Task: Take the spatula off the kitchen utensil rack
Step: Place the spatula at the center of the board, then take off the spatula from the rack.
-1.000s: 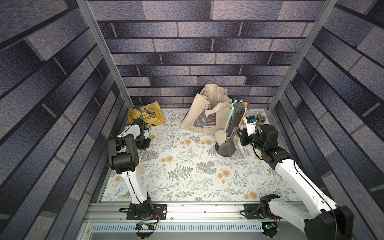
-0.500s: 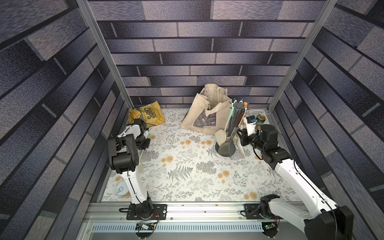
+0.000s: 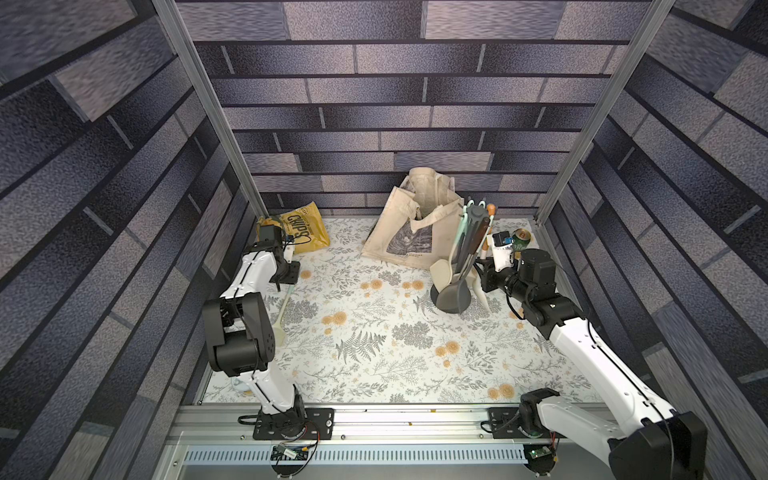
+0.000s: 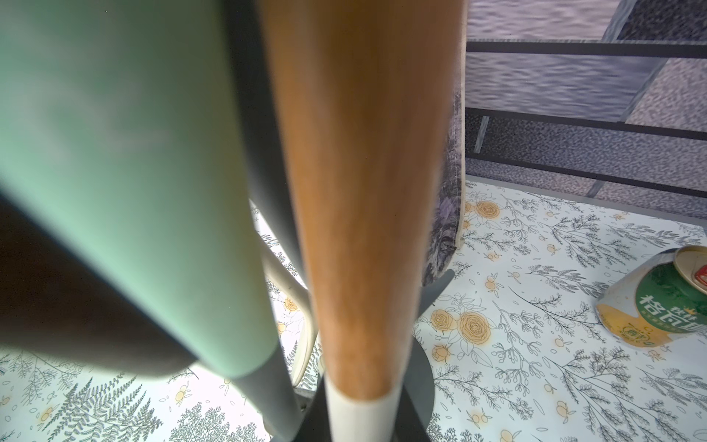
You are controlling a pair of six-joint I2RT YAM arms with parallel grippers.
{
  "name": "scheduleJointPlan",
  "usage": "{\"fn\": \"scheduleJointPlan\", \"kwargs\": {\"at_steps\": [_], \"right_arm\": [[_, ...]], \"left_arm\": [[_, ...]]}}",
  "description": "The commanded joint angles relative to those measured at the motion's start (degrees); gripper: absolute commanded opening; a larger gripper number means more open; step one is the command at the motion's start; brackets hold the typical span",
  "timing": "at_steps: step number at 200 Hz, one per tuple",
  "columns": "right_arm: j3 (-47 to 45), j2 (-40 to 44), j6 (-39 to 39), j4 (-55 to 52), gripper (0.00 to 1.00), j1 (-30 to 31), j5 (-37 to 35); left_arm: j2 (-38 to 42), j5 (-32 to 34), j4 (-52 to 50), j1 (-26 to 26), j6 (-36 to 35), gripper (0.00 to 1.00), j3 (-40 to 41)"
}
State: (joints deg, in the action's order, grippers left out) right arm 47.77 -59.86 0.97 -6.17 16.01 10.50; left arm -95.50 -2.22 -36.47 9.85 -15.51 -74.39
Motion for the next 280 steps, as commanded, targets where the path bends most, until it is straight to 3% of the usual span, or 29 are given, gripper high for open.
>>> {"fn": "scheduleJointPlan", "kwargs": {"at_steps": [1,53,116,165,232,280], "right_arm": [[-0.3,0.5,-0.3,-1.6,0.09,0.4,-0.4],[-0.2,0.3,-0.3,-1.8,0.09,0.5,-0.2],[-0.6,0.1,-0.4,-1.3,0.09,0.6,-0.2],[-1.1,0.0,-0.5,-0.9,0.09,0.7,0.3],[-1.1,-0.1,-0.3,-1.5,0.09,1.0,-0.3],[-0.8,-0.4,-0.2,-1.9,0.1,1.2,-0.7]], "left_arm": [[3.9,-4.5,1.6,-2.1,2.7,0.43,2.0],[17.7,-16.4,14.6,-6.8,13.3,0.42,9.9],[26.4,-18.9,15.6,-12.8,17.8,0.44,7.1],[27.4,-16.3,20.6,-22.9,20.6,0.44,6.0],[20.9,-14.0,28.5,-37.7,20.3,0.41,0.9],[17.6,-13.2,32.0,-42.4,19.7,0.41,-2.0]]}}
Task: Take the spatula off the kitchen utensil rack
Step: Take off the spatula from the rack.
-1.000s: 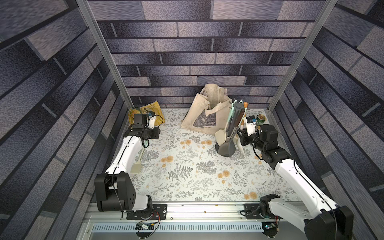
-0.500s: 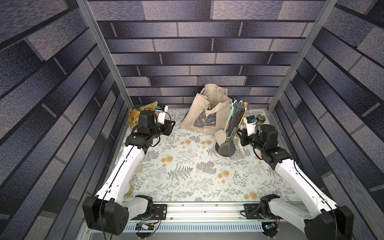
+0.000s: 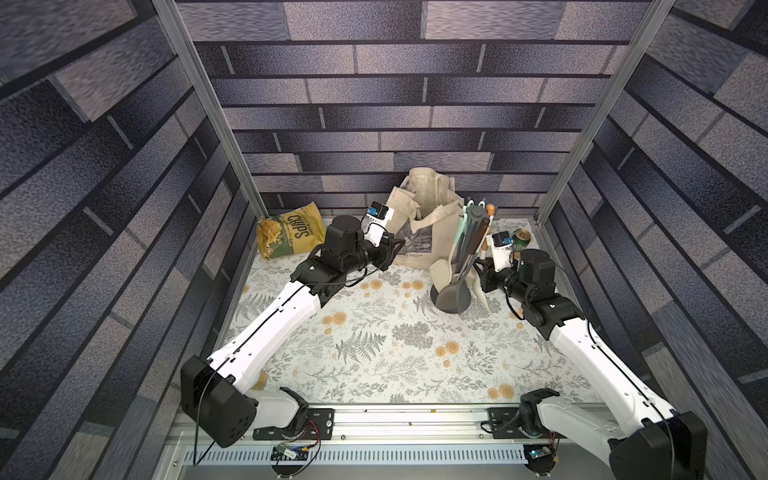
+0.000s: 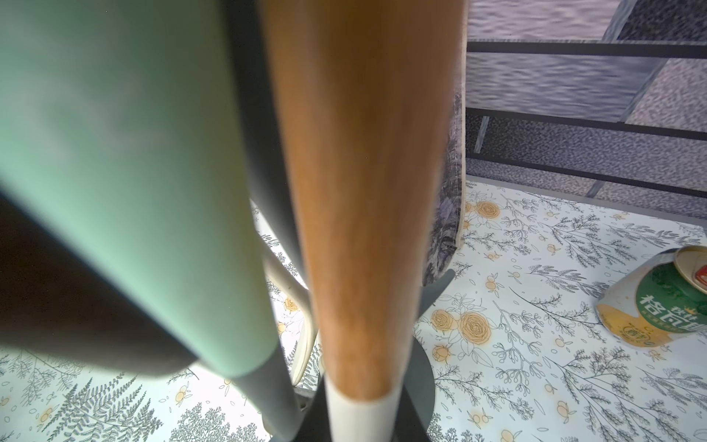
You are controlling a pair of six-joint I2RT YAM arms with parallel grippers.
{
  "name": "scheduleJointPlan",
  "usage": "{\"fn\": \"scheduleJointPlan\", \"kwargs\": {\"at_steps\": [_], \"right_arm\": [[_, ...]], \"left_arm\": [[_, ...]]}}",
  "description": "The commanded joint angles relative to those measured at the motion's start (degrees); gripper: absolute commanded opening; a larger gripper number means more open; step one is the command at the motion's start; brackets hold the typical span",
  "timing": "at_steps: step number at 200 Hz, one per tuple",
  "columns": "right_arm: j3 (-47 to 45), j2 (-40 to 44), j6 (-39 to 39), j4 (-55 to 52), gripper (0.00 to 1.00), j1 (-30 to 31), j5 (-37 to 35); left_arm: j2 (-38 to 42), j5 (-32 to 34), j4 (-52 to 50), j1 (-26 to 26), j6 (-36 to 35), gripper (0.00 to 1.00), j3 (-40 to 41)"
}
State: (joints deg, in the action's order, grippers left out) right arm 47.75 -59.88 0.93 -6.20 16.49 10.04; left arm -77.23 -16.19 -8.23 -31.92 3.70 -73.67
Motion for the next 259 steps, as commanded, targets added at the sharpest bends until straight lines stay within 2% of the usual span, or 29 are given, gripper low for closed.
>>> {"fn": "scheduleJointPlan", "kwargs": {"at_steps": [1,53,102,176,208,259], "right_arm": [[-0.7,-0.4,-0.1,-1.9,0.1,0.7,-0.2],[-0.4,-1.8,0.2,-1.8,0.09,0.8,-0.2],[-0.2,-1.6,-0.1,-2.1,0.09,0.9,0.0],[1.0,-1.7,-0.4,-2.9,0.09,1.1,0.7],[1.2,-1.8,-0.3,-3.6,0.09,1.3,0.3],[1.6,-1.8,0.1,-4.3,0.09,1.3,0.0]], "left_arm": [[-0.8,0.7,3.8,-0.7,0.4,0.41,-2.7],[-4.0,-1.2,7.3,-2.8,2.0,0.4,-3.4],[-5.6,-6.9,19.2,-1.6,8.6,0.39,0.5],[-9.9,-6.1,24.1,-2.8,6.8,0.4,0.8],[-13.5,-8.0,25.3,-4.3,5.8,0.4,-1.9],[-16.5,-7.4,23.6,-7.4,2.5,0.4,-5.4]]}}
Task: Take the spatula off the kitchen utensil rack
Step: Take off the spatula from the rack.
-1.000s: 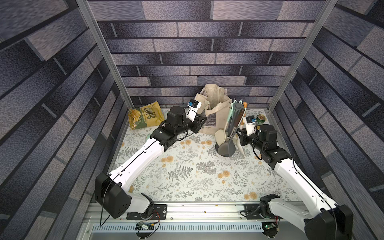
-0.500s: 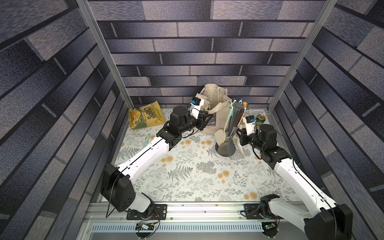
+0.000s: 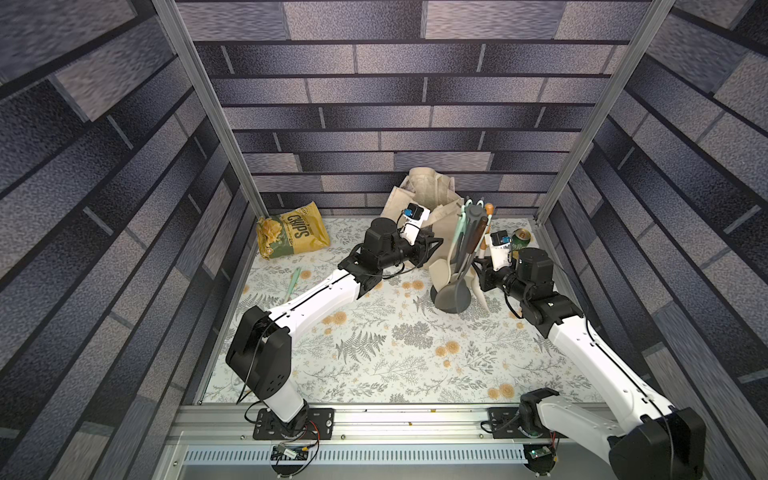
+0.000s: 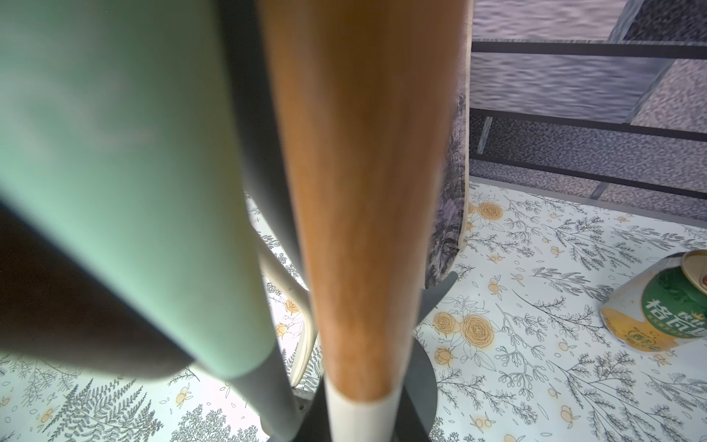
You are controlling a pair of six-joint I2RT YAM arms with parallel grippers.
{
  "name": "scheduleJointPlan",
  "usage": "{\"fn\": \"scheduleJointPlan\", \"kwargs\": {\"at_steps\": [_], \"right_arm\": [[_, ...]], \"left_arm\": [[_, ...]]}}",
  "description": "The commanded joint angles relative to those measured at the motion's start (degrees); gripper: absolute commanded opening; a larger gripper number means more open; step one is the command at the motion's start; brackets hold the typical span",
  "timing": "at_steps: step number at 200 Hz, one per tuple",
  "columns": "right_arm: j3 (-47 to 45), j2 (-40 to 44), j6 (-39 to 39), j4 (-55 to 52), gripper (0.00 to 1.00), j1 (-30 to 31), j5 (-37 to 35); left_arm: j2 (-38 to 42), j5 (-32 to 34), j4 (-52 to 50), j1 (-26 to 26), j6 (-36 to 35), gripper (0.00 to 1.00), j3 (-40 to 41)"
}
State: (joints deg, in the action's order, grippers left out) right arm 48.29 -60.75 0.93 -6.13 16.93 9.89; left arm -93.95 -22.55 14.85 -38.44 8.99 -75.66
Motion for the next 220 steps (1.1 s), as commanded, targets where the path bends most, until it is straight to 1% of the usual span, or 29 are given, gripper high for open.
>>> {"fn": "scheduleJointPlan", "kwargs": {"at_steps": [1,27,62,155,220], "right_arm": [[1.1,-0.9,0.1,-4.4,0.09,0.8,0.1],[1.2,-0.7,0.3,-4.8,0.1,0.9,-0.2],[1.0,-0.7,0.5,-4.7,0.09,0.9,-0.2],[0.8,-0.9,0.5,-4.2,0.09,0.9,0.1],[0.5,-0.6,0.7,-4.3,0.09,0.9,-0.2]], "left_arm": [[0.2,-1.0,0.4,-0.9,-2.9,0.4,-3.4],[0.3,-0.6,-0.3,-2.1,-3.9,0.41,-3.3],[-0.7,1.1,-2.5,-4.2,-7.1,0.42,-5.4],[-2.7,1.1,-1.3,-4.3,-7.1,0.44,-7.2],[-5.7,0.7,0.3,-4.2,-6.8,0.45,-10.2]]}}
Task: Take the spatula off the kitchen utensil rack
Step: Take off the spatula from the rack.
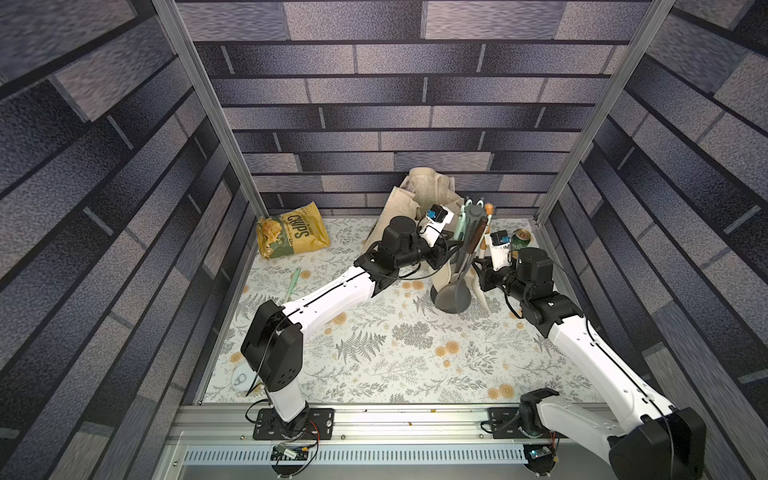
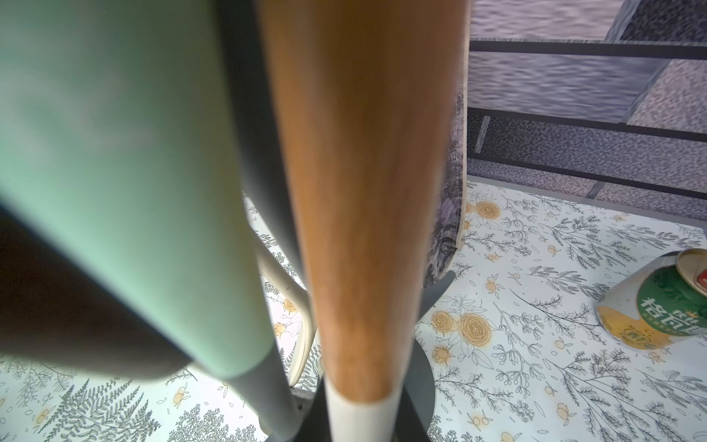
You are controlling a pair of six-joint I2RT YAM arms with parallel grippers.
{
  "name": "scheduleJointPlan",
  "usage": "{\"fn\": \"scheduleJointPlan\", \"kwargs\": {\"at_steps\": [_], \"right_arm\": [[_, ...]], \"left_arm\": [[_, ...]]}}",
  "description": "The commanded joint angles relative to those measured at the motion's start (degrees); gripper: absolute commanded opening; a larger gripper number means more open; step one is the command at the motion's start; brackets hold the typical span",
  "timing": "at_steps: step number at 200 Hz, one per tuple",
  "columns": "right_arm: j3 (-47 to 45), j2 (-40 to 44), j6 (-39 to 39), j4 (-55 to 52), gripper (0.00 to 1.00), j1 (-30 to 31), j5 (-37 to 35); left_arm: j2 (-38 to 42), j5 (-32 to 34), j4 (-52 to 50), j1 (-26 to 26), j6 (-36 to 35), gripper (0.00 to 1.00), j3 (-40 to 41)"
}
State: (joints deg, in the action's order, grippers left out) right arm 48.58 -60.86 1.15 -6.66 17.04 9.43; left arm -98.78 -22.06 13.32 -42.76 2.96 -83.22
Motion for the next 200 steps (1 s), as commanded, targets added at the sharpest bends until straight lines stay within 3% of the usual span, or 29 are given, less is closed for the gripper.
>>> {"fn": "scheduleJointPlan", "kwargs": {"at_steps": [1,83,152,200], "right_arm": [[0.2,-0.4,0.5,-3.9,0.09,0.8,0.2],[0.0,0.0,0.7,-3.8,0.09,0.8,0.0],[-0.3,0.3,0.6,-3.8,0.09,0.8,-0.1],[-0.5,0.6,0.6,-3.6,0.09,0.8,-0.2]], "left_arm": [[-0.9,0.3,1.9,0.1,-0.7,0.45,-2.7],[-2.2,0.6,1.3,0.0,0.7,0.39,-4.2],[-2.8,1.4,-1.8,-0.8,-0.4,0.2,-6.1],[-1.6,4.5,-4.9,-2.1,-4.1,0.16,-5.5]]}}
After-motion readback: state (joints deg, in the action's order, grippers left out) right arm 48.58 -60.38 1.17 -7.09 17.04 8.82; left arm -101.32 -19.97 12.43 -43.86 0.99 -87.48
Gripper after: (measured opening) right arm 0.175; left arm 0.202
